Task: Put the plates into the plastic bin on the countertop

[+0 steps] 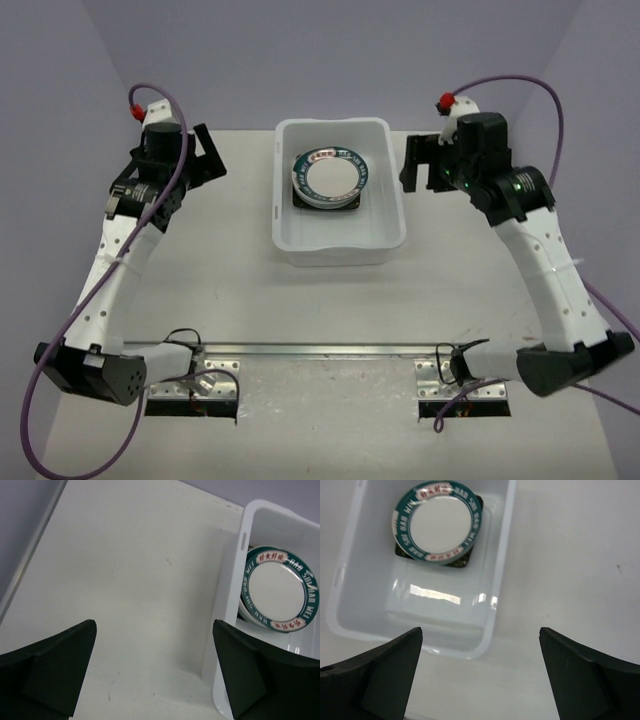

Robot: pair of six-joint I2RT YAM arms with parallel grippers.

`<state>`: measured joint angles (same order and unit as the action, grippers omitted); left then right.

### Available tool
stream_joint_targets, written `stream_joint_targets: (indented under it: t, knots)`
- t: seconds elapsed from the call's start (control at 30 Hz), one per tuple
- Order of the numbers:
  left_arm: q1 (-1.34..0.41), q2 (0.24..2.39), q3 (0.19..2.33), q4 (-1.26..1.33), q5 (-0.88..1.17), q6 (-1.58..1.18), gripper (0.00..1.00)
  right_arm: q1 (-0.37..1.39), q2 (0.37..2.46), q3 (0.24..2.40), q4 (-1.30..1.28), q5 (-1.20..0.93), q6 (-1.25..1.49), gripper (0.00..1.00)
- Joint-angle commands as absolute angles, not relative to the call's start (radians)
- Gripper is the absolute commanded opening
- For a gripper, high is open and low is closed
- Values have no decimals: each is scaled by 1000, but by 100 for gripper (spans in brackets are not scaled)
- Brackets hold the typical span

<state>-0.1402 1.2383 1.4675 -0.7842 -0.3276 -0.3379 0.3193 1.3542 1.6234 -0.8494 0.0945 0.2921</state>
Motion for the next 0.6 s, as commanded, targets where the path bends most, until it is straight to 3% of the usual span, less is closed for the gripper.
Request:
stream_joint_targets:
  t: [0.0, 0.37, 0.57]
  knots:
    - [-130, 1027, 1239, -480, -336, -323, 100, 321, 1177, 1393, -863, 238, 238, 99]
    - [-163, 908, 1026, -552, -393, -298, 100, 321, 804, 1137, -933, 220, 290, 99]
    - [-198, 899, 989, -548, -451, -293, 100, 321, 739, 1096, -871, 221, 267, 99]
